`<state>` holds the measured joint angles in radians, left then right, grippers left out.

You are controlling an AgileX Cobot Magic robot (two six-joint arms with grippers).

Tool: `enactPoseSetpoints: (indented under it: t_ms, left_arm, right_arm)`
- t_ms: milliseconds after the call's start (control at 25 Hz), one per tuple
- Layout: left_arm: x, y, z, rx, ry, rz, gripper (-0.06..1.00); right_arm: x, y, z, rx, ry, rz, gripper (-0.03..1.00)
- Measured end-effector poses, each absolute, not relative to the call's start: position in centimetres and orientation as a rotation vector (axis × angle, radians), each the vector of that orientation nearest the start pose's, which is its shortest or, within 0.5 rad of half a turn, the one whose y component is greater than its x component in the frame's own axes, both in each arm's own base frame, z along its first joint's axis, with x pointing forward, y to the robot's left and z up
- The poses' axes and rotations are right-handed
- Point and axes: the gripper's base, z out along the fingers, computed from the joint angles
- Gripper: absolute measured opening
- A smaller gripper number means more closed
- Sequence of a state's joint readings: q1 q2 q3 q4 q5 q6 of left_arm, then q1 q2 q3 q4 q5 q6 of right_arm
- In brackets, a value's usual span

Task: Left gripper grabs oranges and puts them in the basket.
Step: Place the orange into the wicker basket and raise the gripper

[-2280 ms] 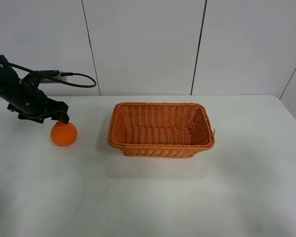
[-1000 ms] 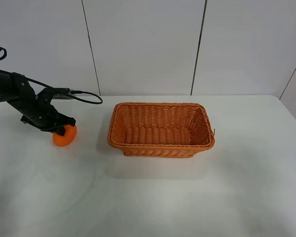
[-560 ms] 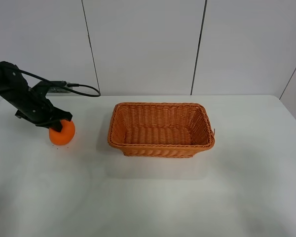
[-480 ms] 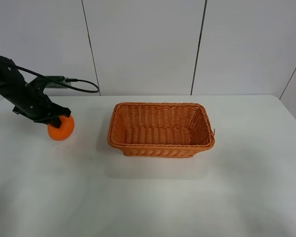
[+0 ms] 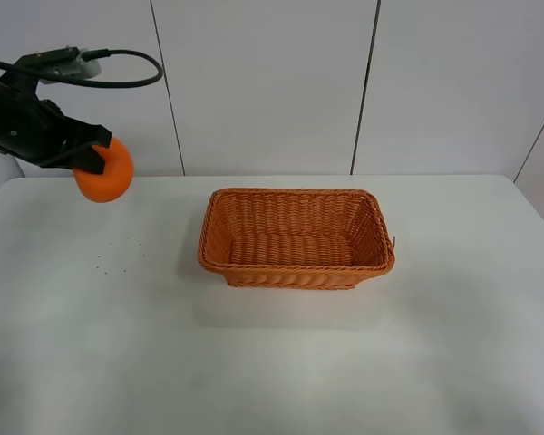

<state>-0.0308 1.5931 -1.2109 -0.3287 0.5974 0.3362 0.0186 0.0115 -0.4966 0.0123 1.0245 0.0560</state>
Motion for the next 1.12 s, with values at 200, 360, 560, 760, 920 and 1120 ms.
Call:
enactPoseSetpoints:
  t_ms: [200,360,560,760,920,1120]
  left_arm:
    - [35.4,-8.4,29.7,0.388,2.364,-0.313,0.13]
    - [36.8,-13.2,29.1,0.524,2.346,-0.367,0.13]
    - [38.5,-18.8,26.6,0.669,2.366,-0.425,0.13]
    - [40.0,-22.8,23.4,0.724,2.418,-0.471,0.13]
    - [41.1,-24.4,21.1,0.743,2.442,-0.480,0.13]
    - [42.4,-25.4,18.8,0.749,2.465,-0.481,0.13]
  right_arm:
    - [-0.1,0.1,27.9,0.038,2.023,0.062,0.69]
    - [-0.1,0.1,27.9,0.038,2.023,0.062,0.69]
    - [-0.1,0.1,27.9,0.038,2.023,0.062,0.69]
    - [-0.1,0.1,27.9,0.038,2.023,0.062,0.69]
    - [-0.1,0.1,27.9,0.038,2.023,0.062,0.69]
    - [-0.1,0.1,27.9,0.038,2.023,0.062,0.69]
